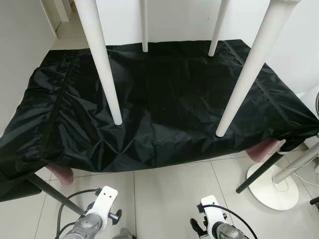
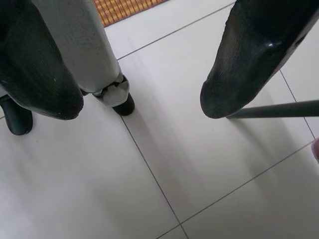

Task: Building children table

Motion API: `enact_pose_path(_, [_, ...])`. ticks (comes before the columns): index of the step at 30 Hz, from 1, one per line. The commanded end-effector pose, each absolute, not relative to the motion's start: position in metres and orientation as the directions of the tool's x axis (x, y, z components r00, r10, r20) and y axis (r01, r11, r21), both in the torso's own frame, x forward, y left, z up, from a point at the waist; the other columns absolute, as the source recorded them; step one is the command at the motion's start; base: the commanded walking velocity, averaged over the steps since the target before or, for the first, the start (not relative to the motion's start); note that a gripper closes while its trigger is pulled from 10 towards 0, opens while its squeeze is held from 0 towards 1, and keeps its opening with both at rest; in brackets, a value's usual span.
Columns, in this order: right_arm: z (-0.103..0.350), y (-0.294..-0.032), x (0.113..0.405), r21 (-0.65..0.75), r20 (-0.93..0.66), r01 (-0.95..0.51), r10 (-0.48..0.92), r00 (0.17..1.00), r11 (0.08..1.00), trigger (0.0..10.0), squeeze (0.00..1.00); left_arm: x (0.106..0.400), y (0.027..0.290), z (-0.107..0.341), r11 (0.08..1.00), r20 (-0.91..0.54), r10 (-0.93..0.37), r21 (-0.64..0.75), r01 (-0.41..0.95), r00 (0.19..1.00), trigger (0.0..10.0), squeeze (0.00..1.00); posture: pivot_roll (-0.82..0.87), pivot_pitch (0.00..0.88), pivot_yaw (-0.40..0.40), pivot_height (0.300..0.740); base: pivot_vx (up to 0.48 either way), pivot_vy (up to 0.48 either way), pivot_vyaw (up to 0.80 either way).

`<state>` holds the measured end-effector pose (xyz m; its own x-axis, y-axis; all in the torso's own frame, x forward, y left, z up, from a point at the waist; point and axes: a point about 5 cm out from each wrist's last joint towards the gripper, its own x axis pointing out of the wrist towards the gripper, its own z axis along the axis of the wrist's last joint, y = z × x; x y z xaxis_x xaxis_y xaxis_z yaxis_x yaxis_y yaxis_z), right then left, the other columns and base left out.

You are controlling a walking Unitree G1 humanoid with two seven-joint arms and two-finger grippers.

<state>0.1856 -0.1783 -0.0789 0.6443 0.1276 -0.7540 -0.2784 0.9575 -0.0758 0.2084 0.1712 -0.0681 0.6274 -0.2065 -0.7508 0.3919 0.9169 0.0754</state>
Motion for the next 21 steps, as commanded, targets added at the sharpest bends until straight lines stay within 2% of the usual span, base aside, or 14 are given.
enact_pose_path(1, [-0.082, -0.178, 0.18, -0.077, -0.769, -0.256, 0.106, 0.631, 0.964, 10.0, 0.0, 0.208, 0.178, -0.069, 0.926, -0.763, -0.149, 0.115, 0.36, 0.628, 10.0, 0.0, -0.03, 0.0, 0.061, 0.74, 0.0, 0.0, 0.0])
enact_pose_path(6, [-0.086, -0.179, 0.173, -0.054, -0.774, -0.183, 0.075, 0.628, 0.982, 10.0, 0.0, 0.205, 0.173, -0.072, 0.936, -0.772, -0.149, 0.091, 0.34, 0.618, 10.0, 0.0, -0.02, 0.0, 0.024, 0.74, 0.0, 0.0, 0.0])
enact_pose_path(15, [-0.091, -0.18, 0.162, -0.05, -0.795, -0.184, 0.073, 0.602, 0.982, 10.0, 0.0, 0.202, 0.174, -0.074, 0.974, -0.776, -0.108, 0.042, 0.221, 0.621, 10.0, 0.0, -0.01, 0.001, -0.01, 0.74, 0.0, 0.0, 0.0])
enact_pose_path(21, [-0.091, -0.182, 0.161, -0.053, -0.801, -0.181, 0.067, 0.595, 0.982, 10.0, 0.0, 0.199, 0.173, -0.076, 0.969, -0.781, -0.116, 0.047, 0.243, 0.613, 10.0, 0.0, 0.0, 0.002, -0.005, 0.74, 0.0, 0.0, 0.0])
